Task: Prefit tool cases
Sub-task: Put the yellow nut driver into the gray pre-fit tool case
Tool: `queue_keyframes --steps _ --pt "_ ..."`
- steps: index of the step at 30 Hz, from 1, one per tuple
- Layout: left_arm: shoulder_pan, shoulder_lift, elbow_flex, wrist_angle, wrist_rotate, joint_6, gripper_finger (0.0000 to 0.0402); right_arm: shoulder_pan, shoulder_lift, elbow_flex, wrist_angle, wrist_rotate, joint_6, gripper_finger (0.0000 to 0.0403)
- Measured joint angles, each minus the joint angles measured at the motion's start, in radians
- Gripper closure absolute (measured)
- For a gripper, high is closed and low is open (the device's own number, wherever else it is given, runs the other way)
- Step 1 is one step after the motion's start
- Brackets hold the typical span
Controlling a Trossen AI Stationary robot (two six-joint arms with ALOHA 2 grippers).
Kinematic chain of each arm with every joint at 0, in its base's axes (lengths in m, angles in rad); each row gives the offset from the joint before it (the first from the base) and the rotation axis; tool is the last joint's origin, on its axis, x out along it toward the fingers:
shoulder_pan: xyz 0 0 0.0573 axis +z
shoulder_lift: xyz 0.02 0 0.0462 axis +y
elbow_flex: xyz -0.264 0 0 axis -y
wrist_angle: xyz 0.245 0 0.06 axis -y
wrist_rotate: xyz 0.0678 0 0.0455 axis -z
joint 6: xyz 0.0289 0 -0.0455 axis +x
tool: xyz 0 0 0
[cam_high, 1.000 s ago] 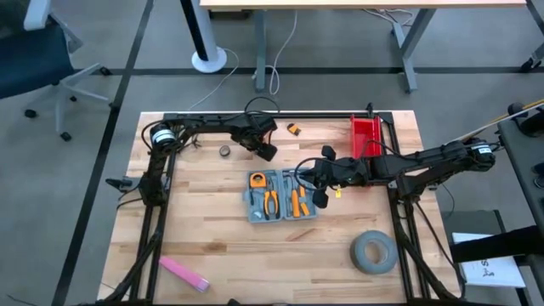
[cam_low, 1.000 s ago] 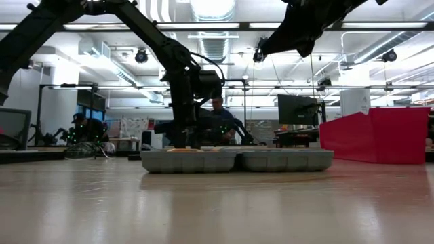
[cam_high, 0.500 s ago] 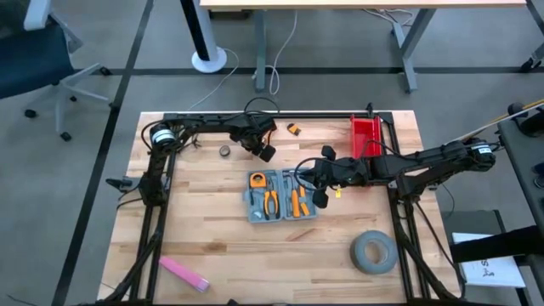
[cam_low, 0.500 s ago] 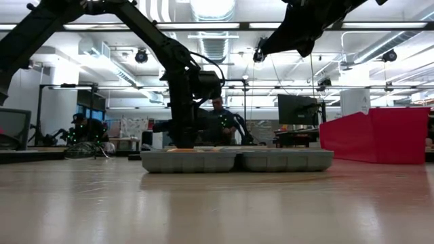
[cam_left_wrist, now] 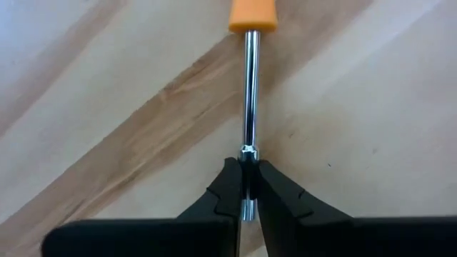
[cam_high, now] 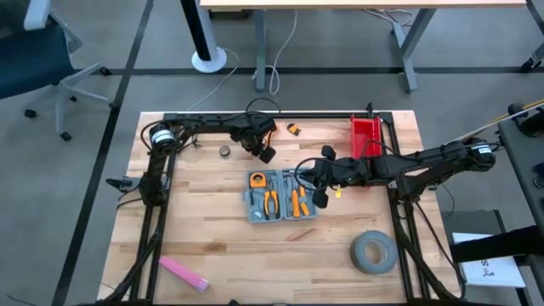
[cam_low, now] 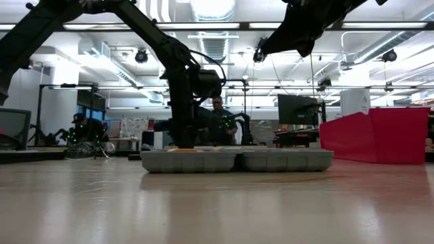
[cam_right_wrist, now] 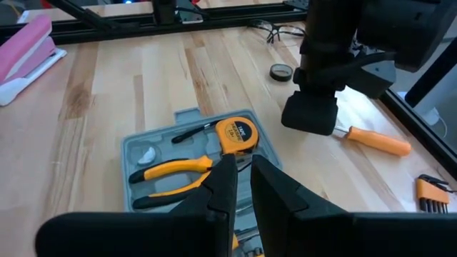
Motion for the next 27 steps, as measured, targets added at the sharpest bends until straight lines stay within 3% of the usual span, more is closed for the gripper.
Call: queue_keyframes --steps 17,27 --pt "-0.083 -0.120 0.008 -0.051 0.032 0.129 0.0381 0.000 -0.006 0.000 -0.010 0.062 -0.016 0.0380" --pt "-0.210 -0.158 0.008 -0.016 0.031 0.269 0.0381 0.000 -0.097 0.000 -0.119 0.404 0.133 0.0378"
